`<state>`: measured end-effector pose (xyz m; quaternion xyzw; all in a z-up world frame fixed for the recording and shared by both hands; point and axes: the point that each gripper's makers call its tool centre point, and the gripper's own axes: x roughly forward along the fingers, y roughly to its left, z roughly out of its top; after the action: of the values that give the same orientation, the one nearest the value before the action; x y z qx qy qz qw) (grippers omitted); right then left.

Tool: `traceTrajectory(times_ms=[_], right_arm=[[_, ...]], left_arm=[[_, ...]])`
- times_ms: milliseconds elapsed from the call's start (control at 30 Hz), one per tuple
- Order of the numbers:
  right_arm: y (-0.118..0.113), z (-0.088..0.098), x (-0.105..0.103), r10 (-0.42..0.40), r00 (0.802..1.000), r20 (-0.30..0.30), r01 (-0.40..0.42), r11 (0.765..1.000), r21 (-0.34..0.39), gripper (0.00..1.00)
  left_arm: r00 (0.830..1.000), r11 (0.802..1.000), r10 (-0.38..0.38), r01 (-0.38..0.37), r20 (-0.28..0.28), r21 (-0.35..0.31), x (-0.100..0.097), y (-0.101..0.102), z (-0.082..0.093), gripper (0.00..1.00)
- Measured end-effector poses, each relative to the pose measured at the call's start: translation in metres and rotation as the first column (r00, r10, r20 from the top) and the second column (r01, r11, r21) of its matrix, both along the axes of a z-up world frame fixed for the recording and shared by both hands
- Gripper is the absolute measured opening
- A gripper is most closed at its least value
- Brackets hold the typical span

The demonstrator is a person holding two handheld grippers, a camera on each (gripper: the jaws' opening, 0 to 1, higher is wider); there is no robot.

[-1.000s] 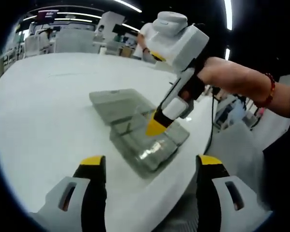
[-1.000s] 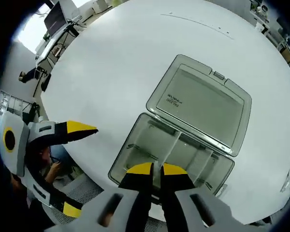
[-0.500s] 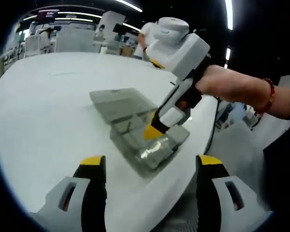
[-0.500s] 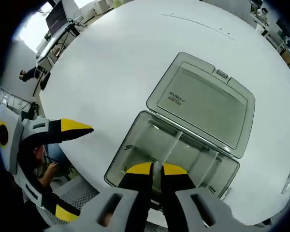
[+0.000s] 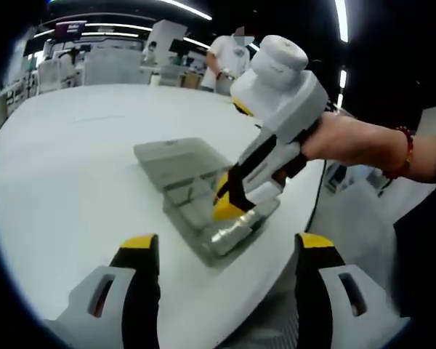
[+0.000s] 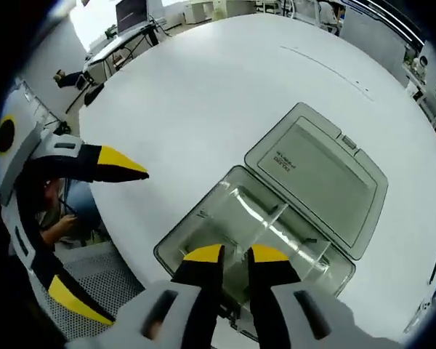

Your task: Insert the divider into the dual guide fixture by aligning both edges with the guide slots and pushing it downward to the bottom, including one-sided entry, uneven engagement, binding, and posture correction.

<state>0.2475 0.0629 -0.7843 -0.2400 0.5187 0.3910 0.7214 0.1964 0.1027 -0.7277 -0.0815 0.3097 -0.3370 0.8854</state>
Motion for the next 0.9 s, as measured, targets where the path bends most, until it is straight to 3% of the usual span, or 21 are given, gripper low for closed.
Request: traceTrajectory(times_ms=[233,900], right_arm=[[-0.001,0.006,-0.002,0.015,0.999,0.035,-0.017,0.999,0.044,0.19],[-0.004,0.027,-0.004,0.053,0.993,0.108,-0.071,0.983,0.171,0.24]], left_arm=[[1.000,1.000,0.012,-0.012,0.019,0.017,-0.008,-0.006,0.011,0.75],[0.992,0.993,0.103,-0.107,0.074,0.048,-0.022,-0.012,0.036,0.75]])
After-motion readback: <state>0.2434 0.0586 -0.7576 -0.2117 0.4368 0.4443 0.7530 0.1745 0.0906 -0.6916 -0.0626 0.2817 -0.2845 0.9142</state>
